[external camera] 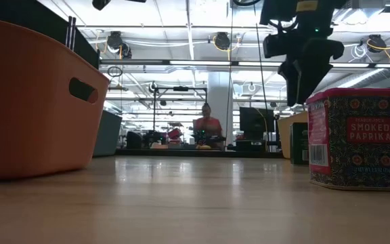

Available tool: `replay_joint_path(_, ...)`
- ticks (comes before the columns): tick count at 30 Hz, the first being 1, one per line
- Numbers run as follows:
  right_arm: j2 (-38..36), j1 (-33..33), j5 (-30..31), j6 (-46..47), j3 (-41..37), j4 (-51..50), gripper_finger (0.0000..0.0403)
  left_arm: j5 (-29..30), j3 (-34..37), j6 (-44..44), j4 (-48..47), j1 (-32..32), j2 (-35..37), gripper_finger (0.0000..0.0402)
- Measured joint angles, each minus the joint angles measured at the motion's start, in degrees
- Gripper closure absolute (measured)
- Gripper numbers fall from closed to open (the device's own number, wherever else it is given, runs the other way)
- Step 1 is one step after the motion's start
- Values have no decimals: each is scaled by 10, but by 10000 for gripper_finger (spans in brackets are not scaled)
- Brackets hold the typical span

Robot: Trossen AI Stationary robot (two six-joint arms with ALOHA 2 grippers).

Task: Sort spices by type
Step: Put the black seasoning can into the yellow bin

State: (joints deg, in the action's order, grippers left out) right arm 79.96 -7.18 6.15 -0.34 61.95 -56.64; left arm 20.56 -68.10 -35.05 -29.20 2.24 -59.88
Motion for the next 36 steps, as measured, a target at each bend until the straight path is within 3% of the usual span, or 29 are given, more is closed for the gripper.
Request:
replay_joint_path(18, 43, -2, 31, 27, -70, 56, 136, -3, 0, 15, -1, -3, 0, 133)
replay_joint_path(23, 43, -4, 15, 25, -101, 78, 181, -3, 0, 14, 0, -3, 0, 133)
replay_joint_path(30, 43, -4, -10, 27, -107, 91, 307, -3, 0, 14, 0, -3, 0, 133)
replay_joint_path(36, 43, -3, -45, 37, -52, 71, 307, -3, 0, 14, 1, -3, 0, 133)
